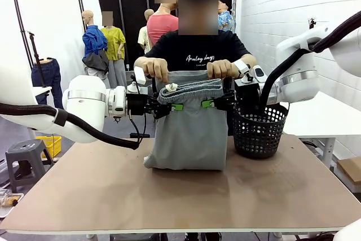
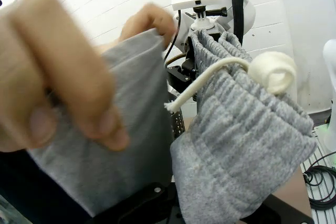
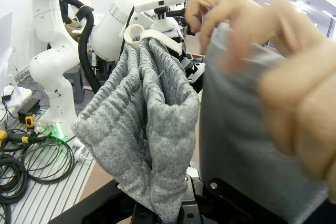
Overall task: Fold the training pants.
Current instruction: Release the ends of the Training pants and then grab the overlapped ends.
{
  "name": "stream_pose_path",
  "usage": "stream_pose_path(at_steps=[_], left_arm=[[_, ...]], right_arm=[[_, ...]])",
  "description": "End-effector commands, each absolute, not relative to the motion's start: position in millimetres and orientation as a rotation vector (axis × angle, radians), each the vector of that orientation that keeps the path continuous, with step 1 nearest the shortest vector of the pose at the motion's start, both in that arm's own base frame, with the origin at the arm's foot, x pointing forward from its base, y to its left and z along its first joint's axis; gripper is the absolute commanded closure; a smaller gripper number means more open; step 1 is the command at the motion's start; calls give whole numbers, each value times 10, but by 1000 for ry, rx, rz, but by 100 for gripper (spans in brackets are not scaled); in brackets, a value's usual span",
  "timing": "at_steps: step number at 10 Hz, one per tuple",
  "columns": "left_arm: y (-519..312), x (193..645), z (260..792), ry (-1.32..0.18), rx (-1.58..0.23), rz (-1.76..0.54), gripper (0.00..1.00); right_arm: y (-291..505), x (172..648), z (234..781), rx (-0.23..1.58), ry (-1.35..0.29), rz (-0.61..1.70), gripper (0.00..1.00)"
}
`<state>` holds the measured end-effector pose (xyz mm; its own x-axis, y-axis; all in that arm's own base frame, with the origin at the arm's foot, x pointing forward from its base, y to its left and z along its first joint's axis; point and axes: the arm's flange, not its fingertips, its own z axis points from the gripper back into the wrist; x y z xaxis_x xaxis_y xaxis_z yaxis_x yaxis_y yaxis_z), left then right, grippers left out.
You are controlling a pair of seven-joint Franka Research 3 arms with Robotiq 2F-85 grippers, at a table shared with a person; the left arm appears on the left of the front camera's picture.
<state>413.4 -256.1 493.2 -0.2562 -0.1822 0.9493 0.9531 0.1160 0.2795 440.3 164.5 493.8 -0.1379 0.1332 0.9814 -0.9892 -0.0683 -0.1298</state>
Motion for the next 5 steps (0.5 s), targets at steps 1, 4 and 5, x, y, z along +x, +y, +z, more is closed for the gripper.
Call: stream_pose_path(at_steps=[1, 4, 5], left_arm=[[-2559, 4095, 4947, -1367, -855, -1344, 100], [-2559, 4095, 4947, -1367, -855, -1344, 100], [-2559, 4095, 4947, -1367, -855, -1344, 100]], right_arm=[[1649, 4403, 4942, 1080, -1183, 1419, 100], [1649, 4403, 4942, 1080, -1183, 1419, 100], [1649, 4403, 4942, 1080, -1183, 1419, 100]])
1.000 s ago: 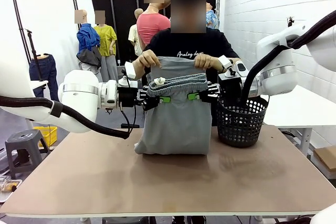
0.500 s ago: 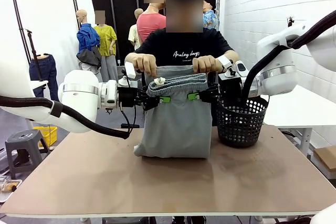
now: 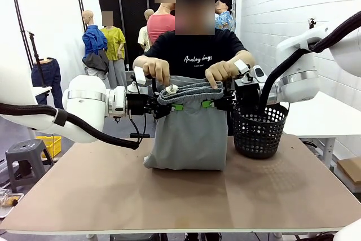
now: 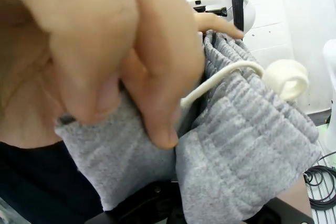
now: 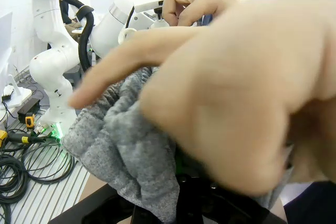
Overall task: Fold the training pants.
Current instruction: Release the ends of the Training pants and then grab the overlapped ends.
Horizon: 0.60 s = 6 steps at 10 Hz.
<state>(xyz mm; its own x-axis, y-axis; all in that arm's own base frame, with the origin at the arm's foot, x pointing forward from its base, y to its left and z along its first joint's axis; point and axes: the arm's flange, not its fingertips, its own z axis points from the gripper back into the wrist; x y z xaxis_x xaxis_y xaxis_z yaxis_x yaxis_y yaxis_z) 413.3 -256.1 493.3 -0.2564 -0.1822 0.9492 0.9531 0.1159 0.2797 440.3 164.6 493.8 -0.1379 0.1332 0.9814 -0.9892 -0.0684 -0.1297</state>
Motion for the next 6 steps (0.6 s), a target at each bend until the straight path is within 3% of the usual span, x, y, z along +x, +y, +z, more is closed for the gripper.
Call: stream_pose_path(at_steps=[1, 6], left_arm=[[-2559, 4095, 4947, -1367, -855, -1344, 100], [-2559, 4095, 4947, -1367, -855, -1344, 100]], right_arm=[[1649, 4403, 4942, 1080, -1183, 1419, 100], [1649, 4403, 4942, 1080, -1183, 1419, 100]])
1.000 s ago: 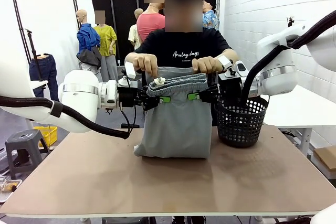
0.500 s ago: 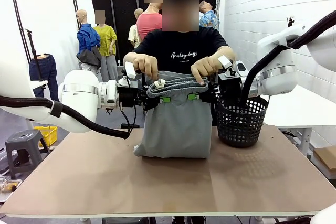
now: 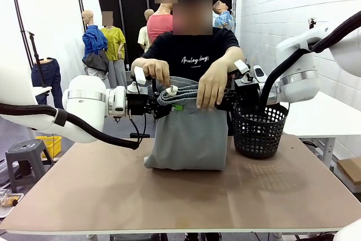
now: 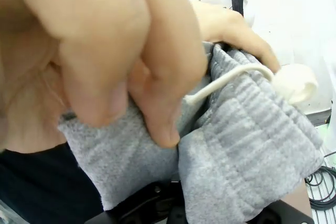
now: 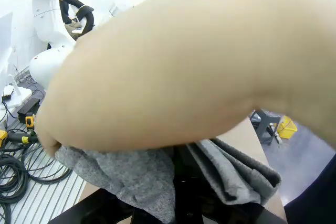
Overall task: Fold the training pants.
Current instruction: Release the ends of the Training pants and then grab the overlapped ends.
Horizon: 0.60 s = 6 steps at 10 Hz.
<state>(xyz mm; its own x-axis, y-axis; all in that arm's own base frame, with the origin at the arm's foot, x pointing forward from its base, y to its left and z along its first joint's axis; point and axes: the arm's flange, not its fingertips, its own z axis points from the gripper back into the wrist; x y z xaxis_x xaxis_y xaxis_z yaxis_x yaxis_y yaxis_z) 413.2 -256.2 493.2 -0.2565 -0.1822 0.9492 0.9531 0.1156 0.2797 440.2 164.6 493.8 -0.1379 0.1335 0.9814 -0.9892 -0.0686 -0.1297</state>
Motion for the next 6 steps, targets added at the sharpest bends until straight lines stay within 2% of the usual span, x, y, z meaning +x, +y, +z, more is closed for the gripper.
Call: stream_pose_path(at_steps=[1, 6], left_arm=[[-2559, 4095, 4947, -1367, -855, -1344, 100], [-2559, 4095, 4947, -1367, -855, -1344, 100]], right_arm=[[1649, 4403, 4942, 1080, -1183, 1419, 100], [1649, 4403, 4942, 1080, -1183, 1419, 100]])
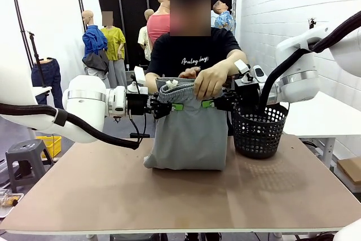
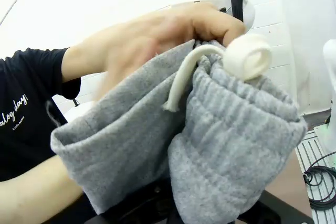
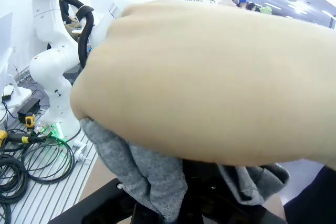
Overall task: Fold the training pants.
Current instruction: Release the ends of the Training pants and then grab the overlapped ends.
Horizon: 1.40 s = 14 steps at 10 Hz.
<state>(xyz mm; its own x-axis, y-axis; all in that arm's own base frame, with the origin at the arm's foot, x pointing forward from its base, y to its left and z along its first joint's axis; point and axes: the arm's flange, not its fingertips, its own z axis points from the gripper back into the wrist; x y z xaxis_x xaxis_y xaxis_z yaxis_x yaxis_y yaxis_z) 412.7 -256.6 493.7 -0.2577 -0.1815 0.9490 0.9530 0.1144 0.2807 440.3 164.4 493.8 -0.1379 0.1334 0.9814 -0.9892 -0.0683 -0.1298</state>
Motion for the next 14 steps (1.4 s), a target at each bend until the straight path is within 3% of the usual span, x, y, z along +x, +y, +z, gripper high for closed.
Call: stream_pose_path(at_steps=[1, 14], left_arm=[[-2559, 4095, 4947, -1367, -855, -1344, 100], [-2559, 4095, 4947, -1367, -855, -1344, 100]], right_arm=[[1649, 4403, 4942, 1080, -1183, 1419, 100], [1649, 4403, 4942, 1080, -1183, 1419, 100]])
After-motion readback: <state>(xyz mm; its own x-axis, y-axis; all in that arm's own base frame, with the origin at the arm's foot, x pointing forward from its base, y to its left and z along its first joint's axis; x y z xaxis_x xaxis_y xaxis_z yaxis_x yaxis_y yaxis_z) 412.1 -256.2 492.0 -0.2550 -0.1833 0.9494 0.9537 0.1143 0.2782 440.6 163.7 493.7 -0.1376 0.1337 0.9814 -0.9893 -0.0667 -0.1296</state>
